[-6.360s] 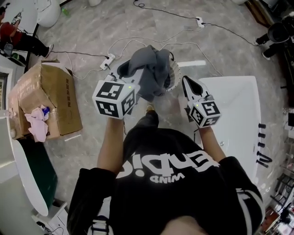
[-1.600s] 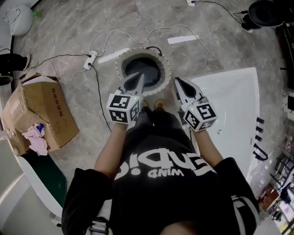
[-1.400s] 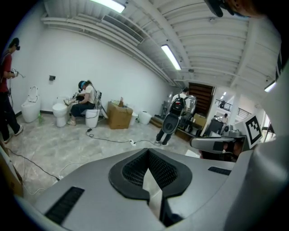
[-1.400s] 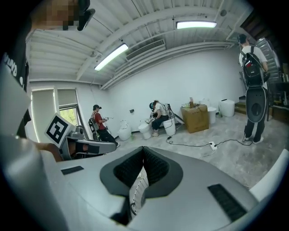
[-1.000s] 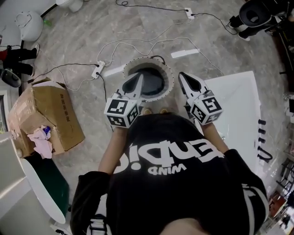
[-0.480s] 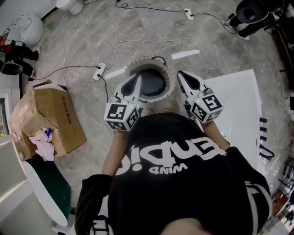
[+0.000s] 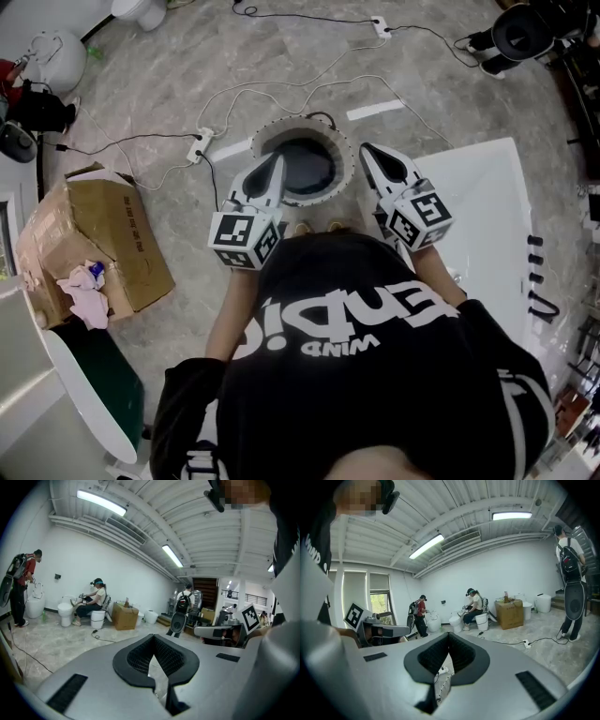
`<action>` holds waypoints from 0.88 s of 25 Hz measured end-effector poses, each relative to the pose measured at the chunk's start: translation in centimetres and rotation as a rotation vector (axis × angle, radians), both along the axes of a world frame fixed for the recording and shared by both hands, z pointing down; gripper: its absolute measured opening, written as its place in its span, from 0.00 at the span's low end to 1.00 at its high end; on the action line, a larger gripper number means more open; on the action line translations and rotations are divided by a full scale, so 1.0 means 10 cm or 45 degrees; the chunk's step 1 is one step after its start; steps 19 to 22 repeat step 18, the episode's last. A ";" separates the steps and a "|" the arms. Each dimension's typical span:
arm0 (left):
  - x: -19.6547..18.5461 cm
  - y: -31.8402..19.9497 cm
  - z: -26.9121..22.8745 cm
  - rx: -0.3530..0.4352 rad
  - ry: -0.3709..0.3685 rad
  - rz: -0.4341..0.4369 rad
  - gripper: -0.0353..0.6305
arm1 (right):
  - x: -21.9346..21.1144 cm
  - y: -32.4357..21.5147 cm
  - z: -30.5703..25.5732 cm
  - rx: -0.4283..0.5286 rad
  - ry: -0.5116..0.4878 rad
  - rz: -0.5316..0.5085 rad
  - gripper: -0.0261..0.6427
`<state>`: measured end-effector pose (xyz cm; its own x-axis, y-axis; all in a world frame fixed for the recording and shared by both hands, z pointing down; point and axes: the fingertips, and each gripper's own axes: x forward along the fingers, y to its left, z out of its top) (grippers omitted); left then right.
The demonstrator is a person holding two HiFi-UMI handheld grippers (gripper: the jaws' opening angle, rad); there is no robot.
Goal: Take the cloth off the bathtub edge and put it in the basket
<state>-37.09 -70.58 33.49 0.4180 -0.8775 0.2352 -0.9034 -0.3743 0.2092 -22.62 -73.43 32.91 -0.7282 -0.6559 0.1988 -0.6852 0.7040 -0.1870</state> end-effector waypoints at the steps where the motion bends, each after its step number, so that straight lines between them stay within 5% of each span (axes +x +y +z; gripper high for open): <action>1: 0.00 0.02 0.00 -0.002 -0.002 0.000 0.08 | 0.00 0.01 0.00 -0.001 0.001 0.000 0.06; 22: -0.02 0.20 0.00 -0.008 0.000 -0.026 0.08 | 0.07 0.20 0.01 -0.002 0.022 0.001 0.06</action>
